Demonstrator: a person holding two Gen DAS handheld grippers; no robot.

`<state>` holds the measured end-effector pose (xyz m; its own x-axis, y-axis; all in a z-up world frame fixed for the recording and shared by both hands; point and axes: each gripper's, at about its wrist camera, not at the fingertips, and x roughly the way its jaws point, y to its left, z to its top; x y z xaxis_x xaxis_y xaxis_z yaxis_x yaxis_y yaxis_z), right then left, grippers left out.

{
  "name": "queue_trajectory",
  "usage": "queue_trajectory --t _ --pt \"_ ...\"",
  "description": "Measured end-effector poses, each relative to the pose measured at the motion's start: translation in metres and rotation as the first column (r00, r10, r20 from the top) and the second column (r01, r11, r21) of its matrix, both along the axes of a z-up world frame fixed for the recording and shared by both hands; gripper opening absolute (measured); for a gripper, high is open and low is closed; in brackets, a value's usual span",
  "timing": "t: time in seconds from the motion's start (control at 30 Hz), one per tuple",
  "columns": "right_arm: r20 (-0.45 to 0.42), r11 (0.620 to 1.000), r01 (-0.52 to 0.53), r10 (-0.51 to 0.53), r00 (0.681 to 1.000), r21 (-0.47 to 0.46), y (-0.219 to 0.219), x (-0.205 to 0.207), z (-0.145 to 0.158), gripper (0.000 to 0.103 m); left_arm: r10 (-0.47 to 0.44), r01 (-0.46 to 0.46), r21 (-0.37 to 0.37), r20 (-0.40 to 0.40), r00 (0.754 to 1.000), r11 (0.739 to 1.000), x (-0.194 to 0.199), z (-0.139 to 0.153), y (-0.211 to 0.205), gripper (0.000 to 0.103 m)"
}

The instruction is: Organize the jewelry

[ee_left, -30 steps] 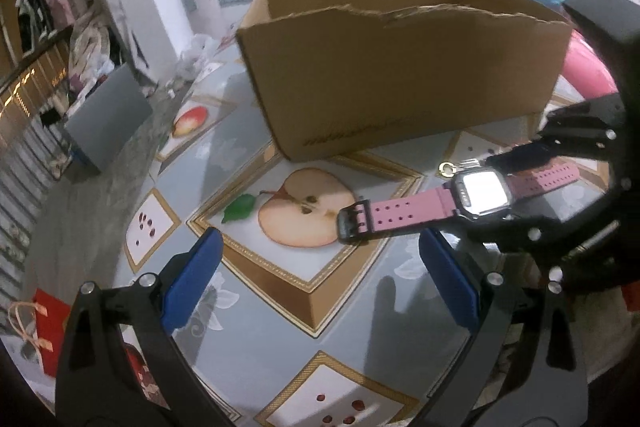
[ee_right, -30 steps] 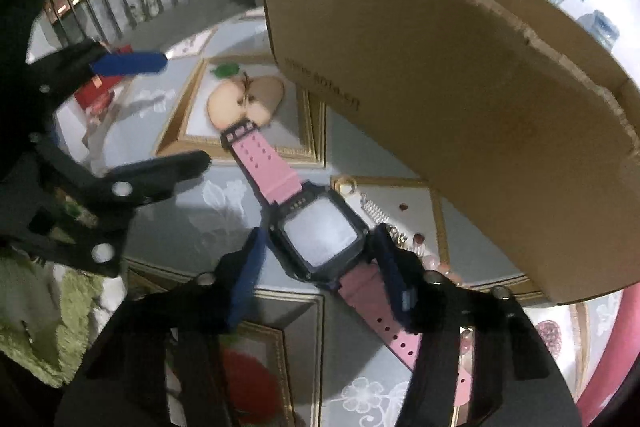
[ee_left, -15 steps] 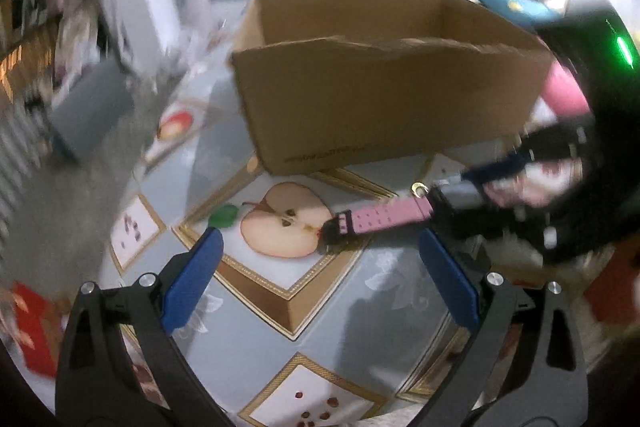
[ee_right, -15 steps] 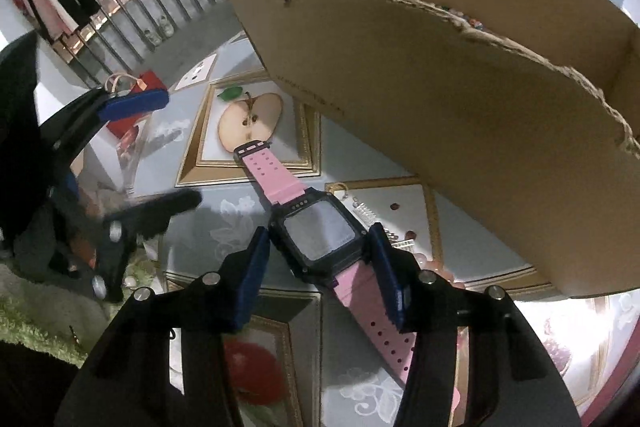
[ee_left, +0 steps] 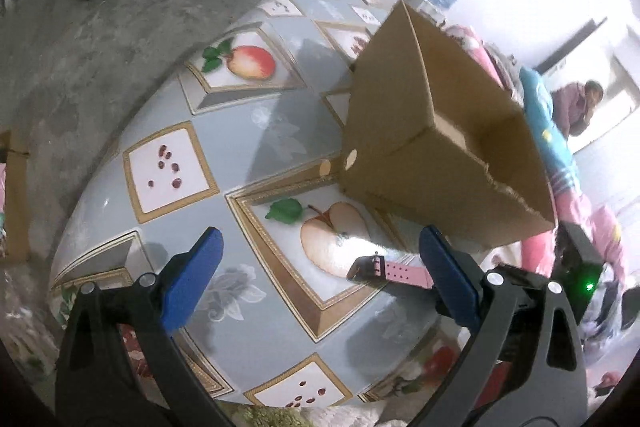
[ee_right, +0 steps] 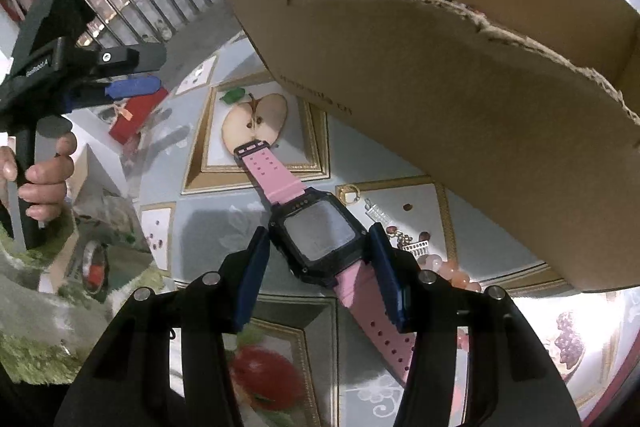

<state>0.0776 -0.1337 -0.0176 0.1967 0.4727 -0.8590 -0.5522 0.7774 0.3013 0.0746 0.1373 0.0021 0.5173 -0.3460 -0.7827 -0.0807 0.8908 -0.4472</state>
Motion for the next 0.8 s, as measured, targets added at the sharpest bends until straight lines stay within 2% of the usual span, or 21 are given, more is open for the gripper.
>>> queue_trajectory --t 0.13,0.27,0.53,0.6,0.67,0.73,0.8 --pt "-0.020 1.000 -0.008 0.009 1.000 0.028 0.001 0.004 0.001 0.050 0.008 -0.008 -0.067 -0.001 1.000 0.998 -0.003 0.006 0.005 0.095" --pt "-0.022 0.999 -0.023 0.024 0.999 0.033 0.001 0.003 0.001 0.050 0.014 -0.014 -0.102 0.000 1.000 0.995 -0.008 0.009 0.006 0.095" --pt "-0.039 0.997 -0.040 0.042 0.998 0.072 0.001 0.003 0.005 0.050 -0.001 0.003 -0.069 0.025 1.000 0.998 -0.017 0.013 -0.005 0.095" --pt "-0.049 0.996 -0.037 0.041 0.998 0.086 -0.001 0.004 0.005 0.050 -0.003 0.004 -0.049 0.035 0.999 0.999 -0.019 0.014 -0.008 0.095" --pt "-0.058 0.995 -0.033 0.039 0.998 0.096 -0.003 0.004 0.005 0.050 0.001 -0.001 0.002 0.058 0.998 1.000 -0.021 0.016 -0.013 0.095" --pt "-0.084 0.992 -0.022 0.032 0.996 0.121 -0.007 0.005 0.003 0.050 0.000 -0.007 0.079 0.095 0.995 0.997 -0.024 0.019 -0.020 0.095" --pt "-0.105 0.991 -0.012 0.026 0.994 0.133 -0.009 0.006 0.001 0.050 -0.019 -0.013 0.198 0.159 0.987 0.980 -0.031 0.023 -0.032 0.095"
